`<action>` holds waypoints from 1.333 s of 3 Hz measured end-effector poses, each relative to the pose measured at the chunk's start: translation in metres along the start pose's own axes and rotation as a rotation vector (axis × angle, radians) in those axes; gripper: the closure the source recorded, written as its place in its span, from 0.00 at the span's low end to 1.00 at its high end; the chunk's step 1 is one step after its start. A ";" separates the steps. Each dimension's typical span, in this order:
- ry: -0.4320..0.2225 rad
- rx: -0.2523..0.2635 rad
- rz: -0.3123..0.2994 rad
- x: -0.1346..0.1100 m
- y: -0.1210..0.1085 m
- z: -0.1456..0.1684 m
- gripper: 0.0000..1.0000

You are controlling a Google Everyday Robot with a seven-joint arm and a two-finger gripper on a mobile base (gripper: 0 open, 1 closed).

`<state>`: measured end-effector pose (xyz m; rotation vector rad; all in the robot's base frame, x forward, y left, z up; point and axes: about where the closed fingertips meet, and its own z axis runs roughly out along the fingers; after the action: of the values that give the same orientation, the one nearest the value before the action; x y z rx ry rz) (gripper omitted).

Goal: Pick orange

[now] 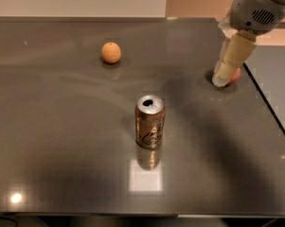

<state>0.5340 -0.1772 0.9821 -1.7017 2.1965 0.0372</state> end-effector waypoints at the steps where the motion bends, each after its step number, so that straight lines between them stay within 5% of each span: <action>1: -0.044 0.019 0.002 -0.034 -0.043 0.021 0.00; 2: -0.094 0.037 -0.001 -0.071 -0.077 0.053 0.00; 4: -0.233 0.054 0.045 -0.133 -0.104 0.106 0.00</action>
Offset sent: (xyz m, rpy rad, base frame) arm 0.1581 0.0945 -0.0229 0.1293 -0.0957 0.0171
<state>0.6876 -0.0570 0.9432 -1.5351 2.0442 0.1765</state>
